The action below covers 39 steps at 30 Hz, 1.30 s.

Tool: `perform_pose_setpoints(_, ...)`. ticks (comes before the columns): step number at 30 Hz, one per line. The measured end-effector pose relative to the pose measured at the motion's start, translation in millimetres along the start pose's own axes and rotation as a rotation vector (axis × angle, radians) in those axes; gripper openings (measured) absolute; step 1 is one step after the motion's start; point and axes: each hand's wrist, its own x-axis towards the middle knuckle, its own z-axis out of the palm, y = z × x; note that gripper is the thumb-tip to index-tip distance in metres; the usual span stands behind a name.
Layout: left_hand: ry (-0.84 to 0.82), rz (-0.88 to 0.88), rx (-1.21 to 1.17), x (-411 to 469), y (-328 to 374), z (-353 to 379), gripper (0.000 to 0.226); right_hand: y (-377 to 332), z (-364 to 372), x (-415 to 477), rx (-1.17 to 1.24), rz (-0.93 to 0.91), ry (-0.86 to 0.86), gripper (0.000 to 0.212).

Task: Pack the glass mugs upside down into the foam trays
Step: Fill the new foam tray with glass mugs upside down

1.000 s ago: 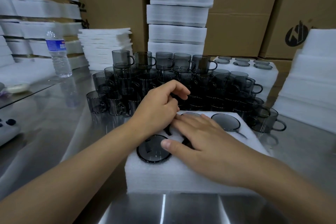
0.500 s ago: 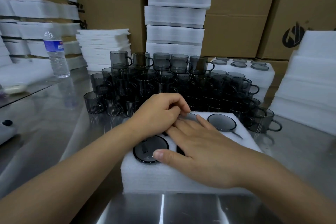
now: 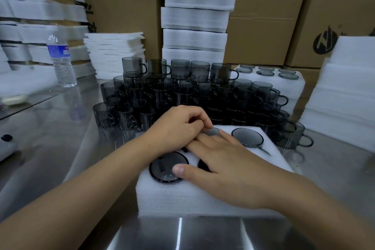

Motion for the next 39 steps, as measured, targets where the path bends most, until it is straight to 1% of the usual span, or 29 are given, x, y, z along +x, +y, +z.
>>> perform_pose_setpoints(1, 0.003, 0.0, -0.012, 0, -1, 0, 0.035, 1, -3, 1, 0.067, 0.012, -0.008, 0.054)
perform_pose_setpoints(2, 0.006, -0.002, -0.019, 1, -1, 0, 0.036, 3, -8, 3, 0.148, 0.029, -0.003, 0.049)
perform_pose_setpoints(4, 0.009, -0.001, -0.011, 1, -1, 0, 0.035, 10, -20, 9, 0.243, 0.061, 0.107, 0.058)
perform_pose_setpoints(5, 0.009, 0.007, 0.008, 1, -1, 0, 0.034, 15, -28, 14, 0.22, 0.074, 0.188, 0.061)
perform_pose_setpoints(7, 0.009, 0.014, 0.053, 0, 0, 0, 0.033, 26, -46, 28, 0.041, 0.123, 0.364, 0.057)
perform_pose_setpoints(9, 0.01, 0.0, 0.065, 1, 0, 1, 0.033, 43, -65, 47, -0.149, 0.2, 0.521, 0.043)
perform_pose_setpoints(11, 0.015, -0.015, 0.051, 1, 0, 1, 0.031, 65, -81, 68, -0.165, 0.251, 0.625, 0.023)
perform_pose_setpoints(12, 0.014, -0.021, 0.043, 1, -1, 1, 0.03, 75, -88, 78, -0.162, 0.275, 0.643, 0.024)
perform_pose_setpoints(13, 0.013, -0.027, 0.037, 0, -1, 0, 0.029, 85, -93, 88, -0.166, 0.297, 0.622, 0.034)
perform_pose_setpoints(15, 0.012, -0.036, 0.031, 0, -2, 0, 0.029, 100, -99, 106, -0.208, 0.34, 0.528, 0.054)
perform_pose_setpoints(17, 0.011, -0.044, 0.025, 0, -2, 0, 0.028, 108, -101, 120, -0.244, 0.385, 0.443, 0.062)
perform_pose_setpoints(20, 0.01, -0.047, 0.033, 0, -2, 1, 0.027, 117, -98, 132, -0.281, 0.509, 0.332, 0.061)
perform_pose_setpoints(22, 0.009, -0.04, 0.041, 0, -3, 1, 0.027, 120, -94, 137, -0.312, 0.579, 0.322, 0.052)
perform_pose_setpoints(25, 0.007, -0.033, 0.062, 1, -4, 1, 0.026, 123, -88, 141, -0.371, 0.589, 0.359, 0.039)
perform_pose_setpoints(31, 0.009, -0.025, 0.066, 1, -4, 1, 0.026, 132, -86, 139, -0.328, 0.522, 0.441, 0.03)
perform_pose_setpoints(37, 0.021, -0.018, 0.054, 1, -5, 1, 0.027, 122, -96, 118, -0.163, 0.445, 0.665, 0.025)
perform_pose_setpoints(39, 0.016, -0.016, 0.05, 1, -5, 1, 0.027, 112, -96, 104, -0.142, 0.405, 0.736, 0.024)
